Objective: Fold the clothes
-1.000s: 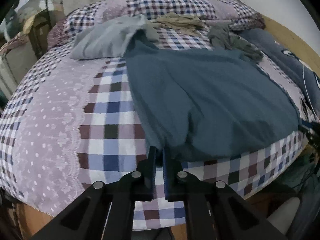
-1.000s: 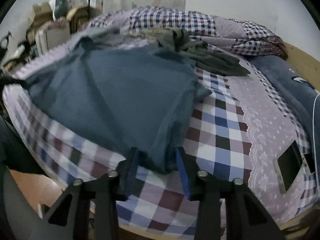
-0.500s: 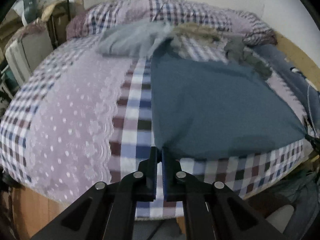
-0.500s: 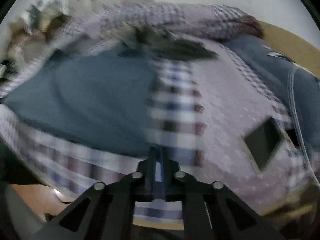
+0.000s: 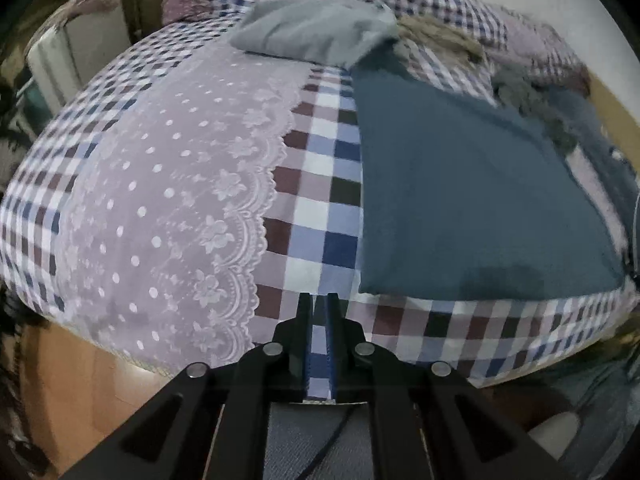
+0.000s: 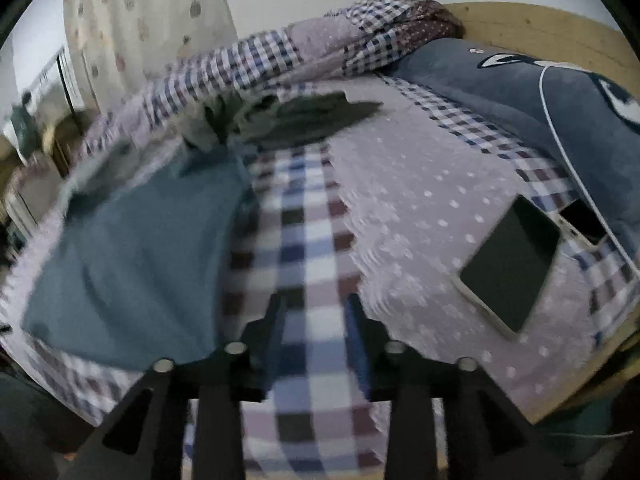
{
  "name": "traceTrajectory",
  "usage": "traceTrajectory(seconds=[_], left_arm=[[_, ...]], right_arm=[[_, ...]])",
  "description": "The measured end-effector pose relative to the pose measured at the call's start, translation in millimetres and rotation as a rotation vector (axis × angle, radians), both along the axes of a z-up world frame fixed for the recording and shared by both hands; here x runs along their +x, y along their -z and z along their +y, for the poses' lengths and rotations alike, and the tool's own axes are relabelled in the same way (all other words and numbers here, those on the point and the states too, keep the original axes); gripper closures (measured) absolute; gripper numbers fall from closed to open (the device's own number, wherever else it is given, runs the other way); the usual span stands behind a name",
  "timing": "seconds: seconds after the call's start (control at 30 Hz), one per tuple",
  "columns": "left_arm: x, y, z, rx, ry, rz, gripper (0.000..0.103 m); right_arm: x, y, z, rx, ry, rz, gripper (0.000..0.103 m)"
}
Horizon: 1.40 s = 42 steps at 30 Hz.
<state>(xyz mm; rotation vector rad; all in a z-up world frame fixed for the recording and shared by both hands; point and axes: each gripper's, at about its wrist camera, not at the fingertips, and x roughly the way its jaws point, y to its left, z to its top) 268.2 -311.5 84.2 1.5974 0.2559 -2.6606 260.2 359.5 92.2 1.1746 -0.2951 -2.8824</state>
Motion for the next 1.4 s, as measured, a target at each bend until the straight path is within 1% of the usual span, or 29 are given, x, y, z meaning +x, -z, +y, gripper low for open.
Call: traceTrajectory(seconds=[0.03, 0.1, 0.13, 0.2, 0.27, 0.4, 0.47, 0.5, 0.53, 0.57, 0.67, 0.73, 0.77, 0.87, 0.97, 1.07, 1.1, 1.13, 1.17, 1.2, 1.3, 1.4], left_arm=[[2, -3, -2, 0.012, -0.009, 0.016, 0.082], [-2, -10, -3, 0.03, -0.011, 0.059, 0.058], [-6, -14, -2, 0.036, -0.009, 0.083, 0.053], [-13, -22, 0, 0.048, -0.004, 0.131, 0.039], [-28, -27, 3, 0.06, -0.013, 0.169, 0.032], [-66, -25, 9, 0.102, -0.047, 0.213, 0.031], [-87, -21, 11, 0.117, -0.066, 0.222, 0.031], [-97, -20, 11, 0.121, -0.078, 0.227, 0.031], [-107, -18, 11, 0.125, -0.09, 0.233, 0.031], [-116, -17, 11, 0.123, -0.108, 0.24, 0.031], [-141, -12, 8, 0.15, -0.19, 0.292, 0.031], [-148, -8, 8, 0.157, -0.221, 0.33, 0.031], [-152, -7, 10, 0.148, -0.229, 0.344, 0.031], [-158, -3, 21, 0.083, -0.202, 0.359, 0.031], [-160, 1, 32, 0.001, -0.152, 0.348, 0.031], [-162, 8, 35, -0.034, -0.13, 0.314, 0.031], [-163, 10, 35, -0.045, -0.123, 0.303, 0.031], [-164, 12, 35, -0.046, -0.127, 0.297, 0.031], [-164, 12, 33, -0.04, -0.137, 0.296, 0.031], [-164, 12, 30, -0.03, -0.149, 0.299, 0.031], [-163, 11, 23, 0.004, -0.188, 0.309, 0.031], [-160, 9, 19, 0.007, -0.21, 0.319, 0.031]], right_arm=[[-4, -3, 0, -0.024, -0.001, 0.018, 0.063], [-13, -7, 0, -0.074, -0.011, 0.046, 0.062], [-19, -8, -2, -0.086, -0.015, 0.051, 0.062], [-32, -10, -6, -0.09, -0.027, 0.058, 0.062], [-47, -12, -13, -0.084, -0.052, 0.066, 0.062], [-86, -17, -26, -0.091, -0.102, 0.076, 0.059], [-111, -20, -32, -0.102, -0.126, 0.074, 0.055], [-123, -20, -36, -0.101, -0.135, 0.071, 0.05], [-136, -18, -39, -0.098, -0.147, 0.066, 0.047], [-152, -16, -43, -0.093, -0.166, 0.058, 0.047], [-198, -8, -55, -0.081, -0.205, 0.01, 0.047], [-228, -2, -63, -0.077, -0.236, -0.032, 0.047], [-241, 2, -68, -0.075, -0.253, -0.052, 0.047], [-278, 14, -82, -0.071, -0.296, -0.106, 0.047], [-314, 31, -93, -0.068, -0.318, -0.158, 0.047], [-338, 48, -101, -0.048, -0.311, -0.202, 0.047], [-344, 53, -104, -0.022, -0.314, -0.214, 0.049], [-349, 59, -107, 0.02, -0.318, -0.224, 0.063], [-352, 63, -108, 0.052, -0.319, -0.229, 0.071], [-352, 64, -107, 0.065, -0.312, -0.223, 0.102], [-348, 55, -95, 0.096, -0.267, -0.177, 0.103], [-343, 36, -84, 0.101, -0.205, -0.105, 0.102]])
